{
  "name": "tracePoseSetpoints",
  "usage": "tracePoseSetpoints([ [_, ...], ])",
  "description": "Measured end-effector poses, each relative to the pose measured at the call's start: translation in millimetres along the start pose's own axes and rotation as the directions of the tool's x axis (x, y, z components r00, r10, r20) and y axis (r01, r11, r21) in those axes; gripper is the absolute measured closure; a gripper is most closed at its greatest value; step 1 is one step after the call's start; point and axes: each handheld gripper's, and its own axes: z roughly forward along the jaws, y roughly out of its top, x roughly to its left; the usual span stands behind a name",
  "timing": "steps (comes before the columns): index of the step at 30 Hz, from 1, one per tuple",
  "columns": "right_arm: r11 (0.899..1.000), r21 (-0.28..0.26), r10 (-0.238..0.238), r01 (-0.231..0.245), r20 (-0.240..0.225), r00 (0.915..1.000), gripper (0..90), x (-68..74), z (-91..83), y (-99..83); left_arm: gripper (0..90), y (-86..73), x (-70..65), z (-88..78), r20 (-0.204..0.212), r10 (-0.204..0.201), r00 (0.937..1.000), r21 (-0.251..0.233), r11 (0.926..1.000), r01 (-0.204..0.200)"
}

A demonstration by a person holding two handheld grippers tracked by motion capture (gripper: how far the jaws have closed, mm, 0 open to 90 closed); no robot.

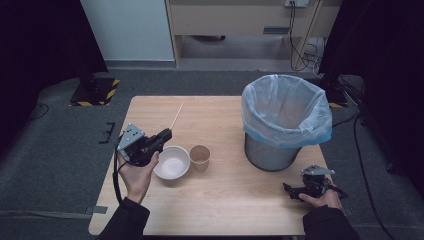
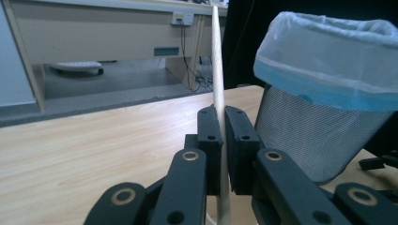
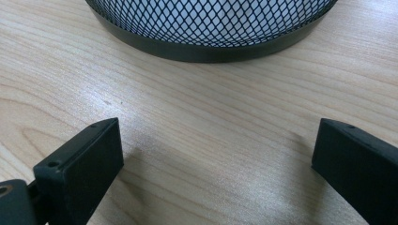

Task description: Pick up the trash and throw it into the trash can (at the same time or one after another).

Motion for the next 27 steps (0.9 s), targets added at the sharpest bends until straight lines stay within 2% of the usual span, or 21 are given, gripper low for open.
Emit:
tracePoseSetpoints([
  [9, 1.000, 0.000, -0.001, 0.001, 0.000, 1.0000, 2.5, 0.0, 0.1, 0.1, 85.2, 21.5, -12.7, 7.2, 0.034, 0.013, 0.9993, -0.060, 0.9981, -0.011],
  [27, 1.000, 0.000, 0.003, -0.003, 0.000, 1.0000, 2.4, 0.3, 0.3, 0.2, 85.2, 62.3, -40.2, 21.3, 0.078, 0.066, 0.9948, -0.127, 0.9903, -0.055],
])
